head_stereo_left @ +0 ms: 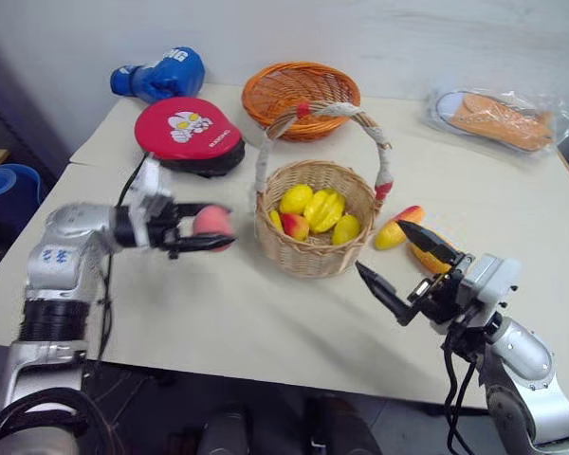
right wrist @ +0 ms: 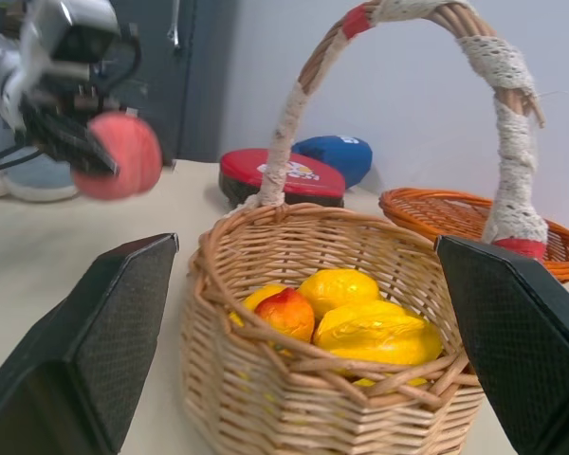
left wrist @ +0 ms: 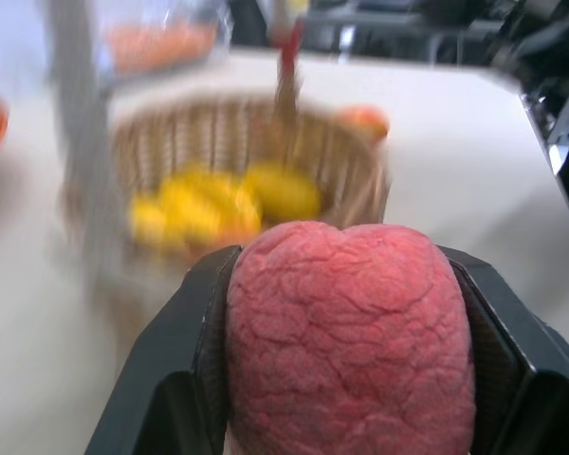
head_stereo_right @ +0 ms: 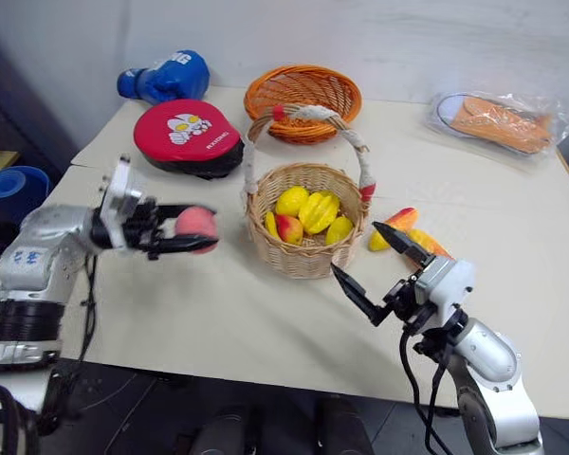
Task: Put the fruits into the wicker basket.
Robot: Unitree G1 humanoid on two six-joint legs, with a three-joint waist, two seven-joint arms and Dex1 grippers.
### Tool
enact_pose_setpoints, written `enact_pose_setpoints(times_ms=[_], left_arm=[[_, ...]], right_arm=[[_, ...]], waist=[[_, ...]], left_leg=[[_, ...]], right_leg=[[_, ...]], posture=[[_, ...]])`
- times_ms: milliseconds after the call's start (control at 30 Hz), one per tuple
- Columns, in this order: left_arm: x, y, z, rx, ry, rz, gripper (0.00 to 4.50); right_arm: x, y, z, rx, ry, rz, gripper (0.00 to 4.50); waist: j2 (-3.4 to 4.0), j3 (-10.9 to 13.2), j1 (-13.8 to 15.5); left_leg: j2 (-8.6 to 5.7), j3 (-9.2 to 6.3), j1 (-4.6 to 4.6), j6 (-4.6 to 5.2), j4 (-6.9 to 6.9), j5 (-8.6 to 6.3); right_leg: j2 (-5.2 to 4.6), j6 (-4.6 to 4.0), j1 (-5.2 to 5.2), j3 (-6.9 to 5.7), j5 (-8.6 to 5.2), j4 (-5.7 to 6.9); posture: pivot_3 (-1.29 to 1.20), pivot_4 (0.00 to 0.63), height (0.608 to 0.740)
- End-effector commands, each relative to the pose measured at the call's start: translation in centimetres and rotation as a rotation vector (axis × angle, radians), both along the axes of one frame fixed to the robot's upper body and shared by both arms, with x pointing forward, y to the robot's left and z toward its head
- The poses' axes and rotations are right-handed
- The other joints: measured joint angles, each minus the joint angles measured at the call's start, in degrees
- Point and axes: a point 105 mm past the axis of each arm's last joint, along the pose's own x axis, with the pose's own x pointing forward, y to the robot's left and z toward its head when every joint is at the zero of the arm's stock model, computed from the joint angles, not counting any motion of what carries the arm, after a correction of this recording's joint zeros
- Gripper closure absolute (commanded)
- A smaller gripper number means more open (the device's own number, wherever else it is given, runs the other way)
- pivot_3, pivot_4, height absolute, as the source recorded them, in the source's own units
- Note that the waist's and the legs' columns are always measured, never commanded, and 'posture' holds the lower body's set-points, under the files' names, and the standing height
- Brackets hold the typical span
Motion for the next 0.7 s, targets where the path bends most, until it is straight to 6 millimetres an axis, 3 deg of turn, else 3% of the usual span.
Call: enact_pose_setpoints(times_ms=[33,100,200,333,400,433,600,700], left_arm=[[0.8,-3.5,1.4,-0.085,-0.037,0.060,2.05],[1.8,-5.3,1.8,-0.190,0.006,0.130,2.05],[1.9,-7.7,-0.3,-0.171,0.039,0.175,2.05],[2.3,-8.7,-1.5,-0.134,0.021,0.230,0.81],[2.5,-8.6,-1.2,-0.140,-0.007,0.246,0.12],[2.6,-8.5,-1.0,-0.148,-0.027,0.250,0.03],[2.3,-6.7,0.8,-0.134,-0.152,0.200,0.03],[0.7,-3.3,1.7,-0.116,-0.185,0.088,0.03]], right_arm=[[-0.5,-0.3,1.2,0.010,-0.047,-0.017,0.00],[-0.4,-0.3,1.3,0.008,-0.052,-0.028,0.00],[-0.3,-0.3,1.2,0.007,-0.051,-0.055,0.00],[-0.4,-0.3,0.9,0.004,-0.044,-0.087,0.00],[-0.4,-0.4,0.9,0.010,-0.046,-0.105,0.00],[-0.3,-0.5,0.9,0.012,-0.045,-0.117,0.00],[-0.4,-2.2,0.1,-0.042,-0.017,-0.174,0.00],[-0.3,-4.5,-0.9,-0.064,0.079,-0.246,0.00]], waist=[[0.01,0.00,-0.22],[0.02,0.01,-0.70],[0.02,0.01,-1.07],[0.03,0.01,-1.37],[0.04,0.01,-1.42],[0.04,0.01,-1.42],[0.04,0.02,-1.26],[0.05,0.02,-1.48]], left_leg=[[-0.03,0.05,0.00,0.01,0.00,0.00],[-0.01,0.11,-0.01,0.02,0.03,0.00],[0.04,0.13,0.01,-0.02,0.02,0.02],[0.07,0.11,0.04,-0.16,-0.03,0.10],[0.06,0.11,0.03,-0.16,-0.03,0.10],[0.06,0.11,0.04,-0.15,-0.03,0.10],[0.06,0.10,0.02,-0.16,-0.04,0.11],[0.05,0.12,0.04,-0.15,-0.04,0.10]], right_leg=[[0.02,0.05,0.00,0.05,0.03,-0.04],[0.08,0.13,-0.02,0.11,0.04,-0.08],[0.24,0.16,-0.10,0.25,0.04,-0.08],[0.28,0.15,-0.12,0.27,0.04,-0.05],[0.27,0.15,-0.12,0.28,0.04,-0.05],[0.27,0.15,-0.12,0.29,0.04,-0.05],[0.26,0.15,-0.12,0.27,0.04,-0.08],[0.25,0.14,-0.11,0.27,0.04,-0.08]], posture=[[0.00,0.150,0.740],[0.00,0.150,0.740],[0.00,0.150,0.740],[0.00,0.150,0.740],[0.00,0.150,0.740],[0.00,0.150,0.740],[0.00,0.150,0.740],[0.00,0.150,0.740]])
